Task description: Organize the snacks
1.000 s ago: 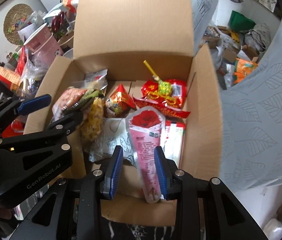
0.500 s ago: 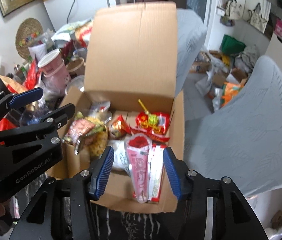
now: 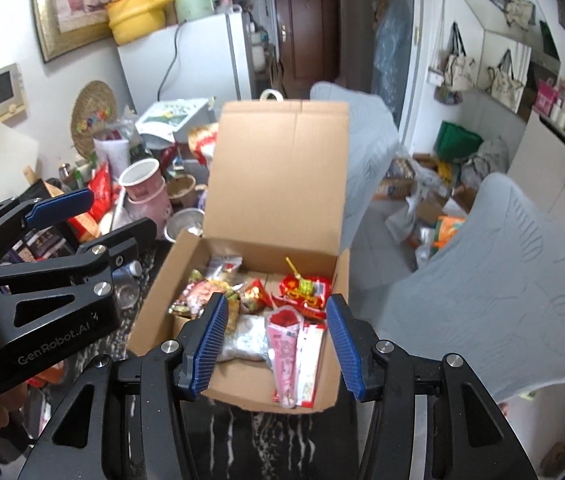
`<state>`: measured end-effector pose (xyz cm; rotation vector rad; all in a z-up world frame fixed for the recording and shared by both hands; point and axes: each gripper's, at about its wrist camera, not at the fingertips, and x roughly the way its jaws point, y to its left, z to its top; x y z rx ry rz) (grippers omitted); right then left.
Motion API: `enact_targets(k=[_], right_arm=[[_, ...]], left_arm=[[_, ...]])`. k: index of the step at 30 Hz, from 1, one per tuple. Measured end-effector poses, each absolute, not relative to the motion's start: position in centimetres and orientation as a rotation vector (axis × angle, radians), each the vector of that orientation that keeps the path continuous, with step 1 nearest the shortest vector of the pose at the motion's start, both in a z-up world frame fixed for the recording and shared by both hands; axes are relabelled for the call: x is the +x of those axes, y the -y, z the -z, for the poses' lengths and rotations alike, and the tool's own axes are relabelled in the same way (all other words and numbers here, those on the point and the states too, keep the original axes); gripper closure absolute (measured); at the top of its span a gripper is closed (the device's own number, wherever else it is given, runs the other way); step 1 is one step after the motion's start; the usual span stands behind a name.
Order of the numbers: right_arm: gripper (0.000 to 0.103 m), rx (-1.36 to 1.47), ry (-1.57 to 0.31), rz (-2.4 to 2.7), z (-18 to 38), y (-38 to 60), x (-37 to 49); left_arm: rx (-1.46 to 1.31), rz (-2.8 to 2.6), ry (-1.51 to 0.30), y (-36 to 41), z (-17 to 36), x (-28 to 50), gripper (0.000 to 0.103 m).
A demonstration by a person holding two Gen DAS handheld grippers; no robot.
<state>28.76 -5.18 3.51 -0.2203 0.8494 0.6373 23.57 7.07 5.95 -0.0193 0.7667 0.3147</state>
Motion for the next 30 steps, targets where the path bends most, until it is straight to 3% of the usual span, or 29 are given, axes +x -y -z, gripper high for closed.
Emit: enact_targets(k=[9, 30], right_arm=[[0.024, -0.213, -0.755, -0.598, -7.0, 7.6, 23.9], [0.020, -0.141, -0.729, -0.497, -7.2, 10.9, 13.0]], left_arm=[[-0.054, -0.284, -0.720, -5.9, -8.7, 18.7, 0.025], [-0.040, -0.214, -0.746, -3.8, -7.7, 8.7, 0.023]])
